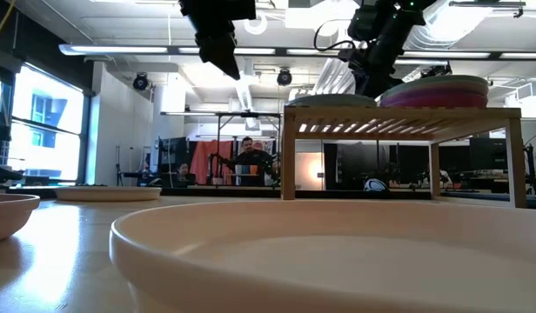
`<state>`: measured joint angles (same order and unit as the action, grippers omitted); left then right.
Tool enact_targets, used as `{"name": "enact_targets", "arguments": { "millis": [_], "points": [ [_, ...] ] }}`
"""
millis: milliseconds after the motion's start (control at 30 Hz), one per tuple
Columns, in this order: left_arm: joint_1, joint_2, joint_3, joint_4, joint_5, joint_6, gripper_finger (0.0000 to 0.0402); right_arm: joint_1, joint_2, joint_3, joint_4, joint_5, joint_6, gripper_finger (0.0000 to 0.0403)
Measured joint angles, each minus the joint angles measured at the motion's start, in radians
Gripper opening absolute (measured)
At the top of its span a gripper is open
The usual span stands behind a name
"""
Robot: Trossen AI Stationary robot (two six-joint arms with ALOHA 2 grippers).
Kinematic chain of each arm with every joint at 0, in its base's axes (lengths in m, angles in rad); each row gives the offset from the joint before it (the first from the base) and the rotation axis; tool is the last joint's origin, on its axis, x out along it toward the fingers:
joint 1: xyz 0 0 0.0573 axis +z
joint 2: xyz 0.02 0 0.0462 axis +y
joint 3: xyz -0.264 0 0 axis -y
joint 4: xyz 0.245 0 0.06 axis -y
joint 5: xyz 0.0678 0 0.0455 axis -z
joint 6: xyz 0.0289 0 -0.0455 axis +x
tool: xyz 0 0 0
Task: Place and stack plates onto a shelf
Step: Stack the gray plate on top of the light blue plate on the shelf
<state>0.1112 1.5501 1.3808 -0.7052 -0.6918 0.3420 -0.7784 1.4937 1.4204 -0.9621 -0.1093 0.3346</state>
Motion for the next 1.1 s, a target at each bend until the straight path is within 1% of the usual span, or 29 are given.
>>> {"name": "enact_targets", "arguments": {
  "millis": [100, 233, 333, 400, 600, 733, 867, 1000, 1100],
  "points": [
    [0.000, 0.000, 0.000, 0.000, 0.000, 0.000, 0.0083, 0.000, 0.000, 0.000, 0.003, 0.000, 0.004, 0.0068],
    [0.000, 0.000, 0.000, -0.013, 0.000, -0.018, 0.0083, 0.000, -0.003, 0.000, 0.027, -0.010, 0.004, 0.0079],
    [0.003, 0.000, 0.000, -0.071, 0.001, -0.089, 0.0083, 0.000, -0.019, 0.000, 0.064, -0.042, 0.004, 0.0080],
    [0.012, 0.000, 0.000, -0.137, 0.012, -0.165, 0.0083, 0.000, -0.037, 0.000, 0.097, -0.067, 0.004, 0.0081],
    [0.079, 0.001, -0.041, -0.332, 0.181, -0.452, 0.0083, 0.011, -0.107, 0.000, 0.209, -0.133, 0.000, 0.0081],
    [0.129, 0.000, -0.109, -0.384, 0.270, -0.594, 0.0083, 0.038, -0.151, 0.000, 0.279, -0.152, -0.003, 0.0081],
    [0.179, 0.000, -0.186, -0.382, 0.377, -0.678, 0.0083, 0.077, -0.182, 0.000, 0.337, -0.170, -0.022, 0.0081],
    [0.220, 0.000, -0.258, -0.369, 0.408, -0.747, 0.0083, 0.118, -0.198, 0.000, 0.393, -0.172, -0.030, 0.0081],
    [0.248, 0.000, -0.301, -0.356, 0.461, -0.782, 0.0083, 0.141, -0.198, 0.000, 0.414, -0.172, -0.030, 0.0081]
  ]
}}
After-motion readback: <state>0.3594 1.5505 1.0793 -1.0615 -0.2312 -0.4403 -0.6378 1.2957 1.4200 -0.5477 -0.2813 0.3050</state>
